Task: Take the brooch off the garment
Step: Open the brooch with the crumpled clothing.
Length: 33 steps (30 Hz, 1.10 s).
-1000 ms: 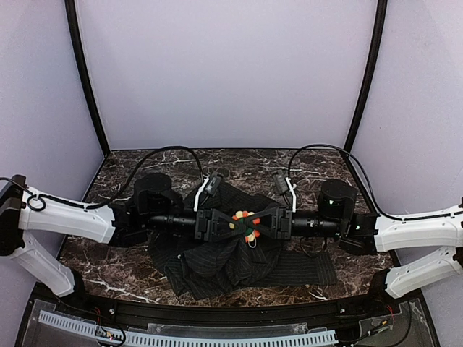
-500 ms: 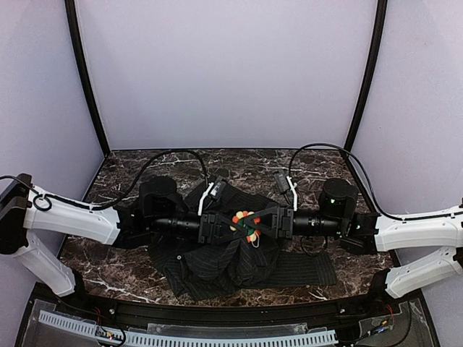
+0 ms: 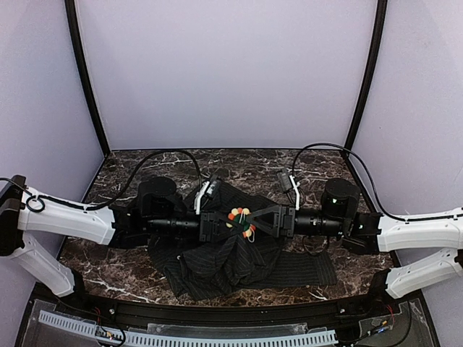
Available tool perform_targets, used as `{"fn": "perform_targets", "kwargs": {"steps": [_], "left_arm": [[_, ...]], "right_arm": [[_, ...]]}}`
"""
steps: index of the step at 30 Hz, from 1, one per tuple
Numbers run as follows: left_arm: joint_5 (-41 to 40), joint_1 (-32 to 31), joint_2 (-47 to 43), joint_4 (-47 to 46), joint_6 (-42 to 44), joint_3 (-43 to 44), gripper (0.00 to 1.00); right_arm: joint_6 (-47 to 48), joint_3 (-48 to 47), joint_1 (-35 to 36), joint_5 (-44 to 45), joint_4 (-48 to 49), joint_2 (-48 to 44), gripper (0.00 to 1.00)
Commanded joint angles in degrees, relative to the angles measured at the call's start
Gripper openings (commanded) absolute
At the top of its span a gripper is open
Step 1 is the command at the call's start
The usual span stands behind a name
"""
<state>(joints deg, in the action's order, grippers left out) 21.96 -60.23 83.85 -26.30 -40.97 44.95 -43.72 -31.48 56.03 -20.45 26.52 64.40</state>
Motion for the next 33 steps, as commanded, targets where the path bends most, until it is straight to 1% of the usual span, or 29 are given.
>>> {"fn": "perform_targets", "kwargs": {"steps": [1,7,14,17,23,27,30,33], "left_arm": [[-0.6,0.0,-1.1,0.1,0.4,-0.6,0.01],[-0.4,0.0,-1.1,0.1,0.5,-0.5,0.01],[0.0,0.0,-1.0,0.2,0.5,-0.3,0.01],[0.2,0.0,-0.8,0.2,0.7,-0.3,0.01],[0.3,0.0,-0.7,0.3,0.8,-0.2,0.01],[0.2,0.0,-1.0,0.2,0.7,-0.2,0.05],[0.3,0.0,-0.9,0.3,0.7,-0.4,0.06],[-1.6,0.0,-1.3,2.4,1.0,-0.3,0.02]], "right_arm": [[0.1,-0.4,-0.2,-0.5,0.8,1.8,0.44],[0.2,-1.7,-0.2,-1.0,0.5,3.4,0.34],[-0.3,-2.0,-0.3,-1.3,0.7,4.6,0.28],[-0.6,-2.1,-0.2,-1.5,0.8,5.2,0.23],[-0.9,-2.3,-0.2,-1.0,0.2,5.9,0.1],[-1.1,-2.1,-0.3,-0.5,0.0,6.1,0.04],[-1.4,-2.3,-0.2,-0.9,0.4,6.4,0.03],[-1.5,-2.4,-0.2,-2.1,1.1,6.4,0.1]]}}
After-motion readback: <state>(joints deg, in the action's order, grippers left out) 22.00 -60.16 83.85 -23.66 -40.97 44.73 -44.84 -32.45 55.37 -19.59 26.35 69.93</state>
